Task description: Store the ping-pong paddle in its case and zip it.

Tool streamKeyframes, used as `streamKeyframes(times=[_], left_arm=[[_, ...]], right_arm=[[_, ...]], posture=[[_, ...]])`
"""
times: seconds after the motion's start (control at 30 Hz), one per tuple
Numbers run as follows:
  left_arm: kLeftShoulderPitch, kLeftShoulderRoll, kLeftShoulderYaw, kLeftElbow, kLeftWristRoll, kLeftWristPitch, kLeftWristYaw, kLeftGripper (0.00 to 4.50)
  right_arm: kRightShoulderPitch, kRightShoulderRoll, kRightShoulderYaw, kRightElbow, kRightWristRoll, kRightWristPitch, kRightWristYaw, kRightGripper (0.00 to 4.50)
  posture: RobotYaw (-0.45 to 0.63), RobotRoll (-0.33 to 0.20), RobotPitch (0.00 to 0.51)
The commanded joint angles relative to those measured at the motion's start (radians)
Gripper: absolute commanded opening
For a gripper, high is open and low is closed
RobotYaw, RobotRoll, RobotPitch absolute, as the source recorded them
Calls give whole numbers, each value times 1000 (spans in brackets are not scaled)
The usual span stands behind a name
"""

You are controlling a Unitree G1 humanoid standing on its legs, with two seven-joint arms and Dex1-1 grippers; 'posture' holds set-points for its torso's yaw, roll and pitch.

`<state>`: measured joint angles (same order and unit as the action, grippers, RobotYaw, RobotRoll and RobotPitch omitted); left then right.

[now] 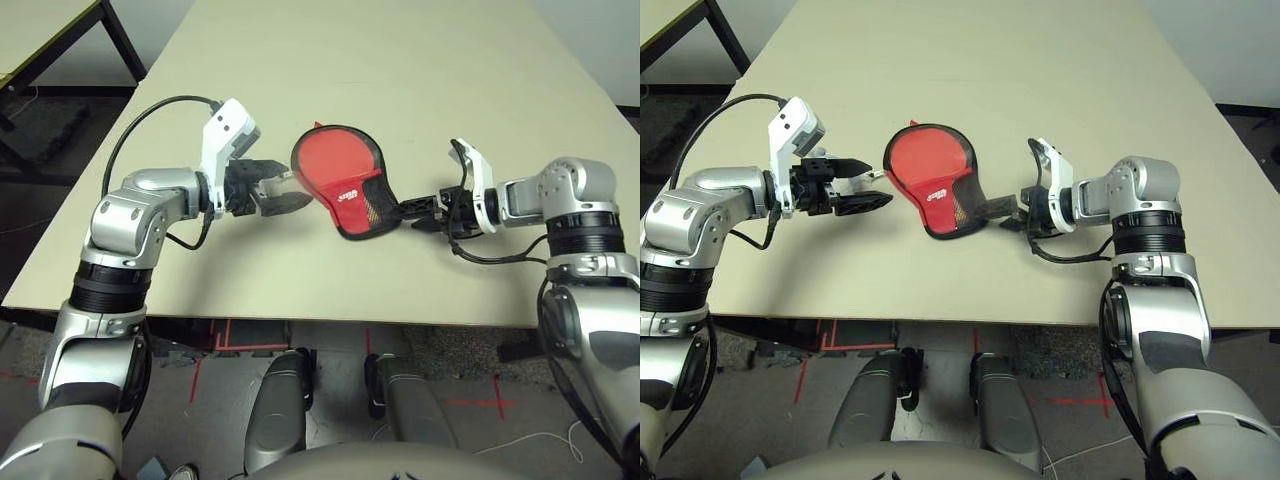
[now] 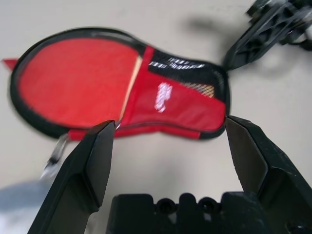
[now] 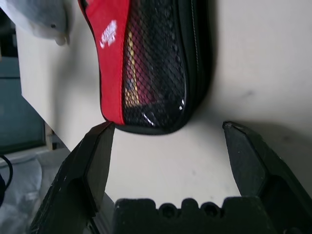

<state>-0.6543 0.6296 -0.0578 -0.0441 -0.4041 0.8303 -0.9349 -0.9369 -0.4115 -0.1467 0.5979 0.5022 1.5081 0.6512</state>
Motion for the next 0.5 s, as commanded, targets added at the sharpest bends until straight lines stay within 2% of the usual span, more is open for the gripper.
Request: streamKeyframes(times=[0.03, 0.23, 0.5], left_arm=[[-4, -8, -5, -28, -16, 16, 10, 4500], [-10, -19, -5, -30, -19, 20, 22, 4500], [-2, -20, 1, -31, -22, 20, 26, 4500]], right_arm=[[-32, 57, -26, 119, -28, -73, -51, 4425], [-107, 134, -61, 267, -46, -166, -86, 4425], [-135, 186, -54, 344, -65, -214, -87, 4425]], posture=[[174, 0, 168], [179, 0, 166], [188, 0, 167]])
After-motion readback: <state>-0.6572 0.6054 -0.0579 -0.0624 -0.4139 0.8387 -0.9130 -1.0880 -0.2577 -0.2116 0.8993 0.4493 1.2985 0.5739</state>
